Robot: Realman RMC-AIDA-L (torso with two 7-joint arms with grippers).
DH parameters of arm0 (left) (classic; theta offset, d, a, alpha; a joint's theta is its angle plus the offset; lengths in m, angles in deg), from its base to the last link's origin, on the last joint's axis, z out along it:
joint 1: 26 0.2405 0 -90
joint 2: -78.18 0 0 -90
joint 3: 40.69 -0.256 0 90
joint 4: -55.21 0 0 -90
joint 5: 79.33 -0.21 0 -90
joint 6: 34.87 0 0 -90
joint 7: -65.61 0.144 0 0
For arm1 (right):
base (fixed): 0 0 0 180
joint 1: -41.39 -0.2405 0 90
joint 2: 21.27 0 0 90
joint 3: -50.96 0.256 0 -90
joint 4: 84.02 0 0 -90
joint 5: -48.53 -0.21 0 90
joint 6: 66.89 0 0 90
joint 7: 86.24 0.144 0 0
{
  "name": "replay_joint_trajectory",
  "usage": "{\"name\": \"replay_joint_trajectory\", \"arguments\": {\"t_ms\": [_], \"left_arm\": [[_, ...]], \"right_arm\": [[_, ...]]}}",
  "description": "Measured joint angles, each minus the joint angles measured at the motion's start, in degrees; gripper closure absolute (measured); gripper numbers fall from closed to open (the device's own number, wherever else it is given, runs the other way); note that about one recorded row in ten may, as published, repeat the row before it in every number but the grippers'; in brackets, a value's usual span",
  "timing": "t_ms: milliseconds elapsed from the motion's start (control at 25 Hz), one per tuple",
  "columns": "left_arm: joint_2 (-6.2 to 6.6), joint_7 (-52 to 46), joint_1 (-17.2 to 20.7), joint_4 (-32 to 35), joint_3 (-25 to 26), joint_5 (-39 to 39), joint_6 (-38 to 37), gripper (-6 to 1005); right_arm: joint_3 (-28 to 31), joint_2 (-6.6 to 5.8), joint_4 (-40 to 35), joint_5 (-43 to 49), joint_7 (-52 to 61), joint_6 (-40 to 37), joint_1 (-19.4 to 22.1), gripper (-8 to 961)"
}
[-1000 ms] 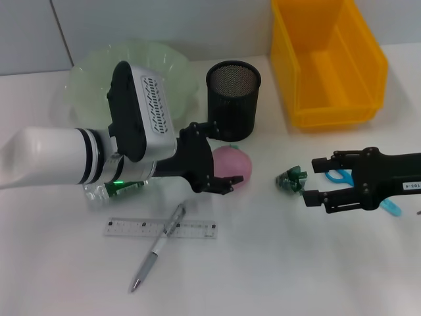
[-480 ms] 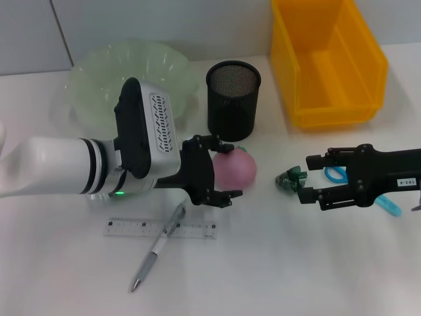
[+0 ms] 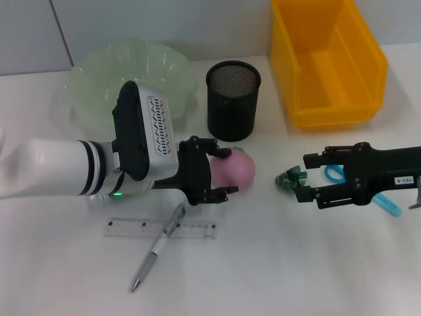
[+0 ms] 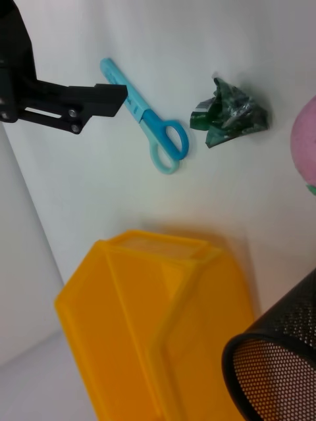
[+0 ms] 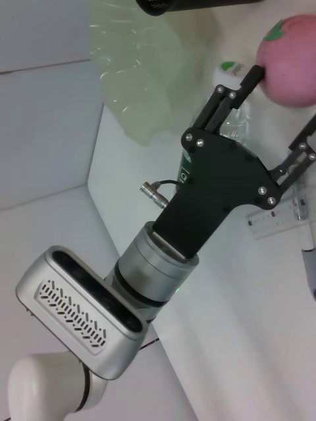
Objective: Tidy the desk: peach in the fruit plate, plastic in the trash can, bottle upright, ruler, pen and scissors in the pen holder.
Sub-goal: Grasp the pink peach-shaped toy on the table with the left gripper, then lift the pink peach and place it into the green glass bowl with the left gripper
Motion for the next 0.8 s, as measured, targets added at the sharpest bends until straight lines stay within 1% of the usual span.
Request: {"name": "replay_joint_trajectory", "arguments": {"t_ms": [160, 360, 440, 680, 800], "left_arm": [[0.0, 0.33, 0.02, 0.0, -0.13, 0.03, 0.78, 271], [0.0, 0.53, 0.14, -0.01, -0.16, 0.46, 1.03, 492], [0.0, 0.61, 0.21, 0.03, -0.16, 0.74, 1.08, 692], [0.0, 0.68, 0.54, 0.56, -0.15, 2.97, 1.11, 812], [0.0, 0.53, 0.6, 0.94, -0.14, 3.49, 1.04, 833]], "right_arm": [[0.0, 0.0, 0.17, 0.0, 0.0, 0.0, -0.3, 126], [0.0, 0.01, 0.36, 0.0, 0.0, 0.0, -0.49, 127], [0.0, 0.05, 0.48, 0.0, 0.0, -0.01, -0.54, 127], [0.0, 0.06, 0.27, 0.01, -0.26, -0.16, 0.29, 127], [0.06, -0.1, -0.18, 0.01, 0.42, -0.05, 0.33, 127]]}}
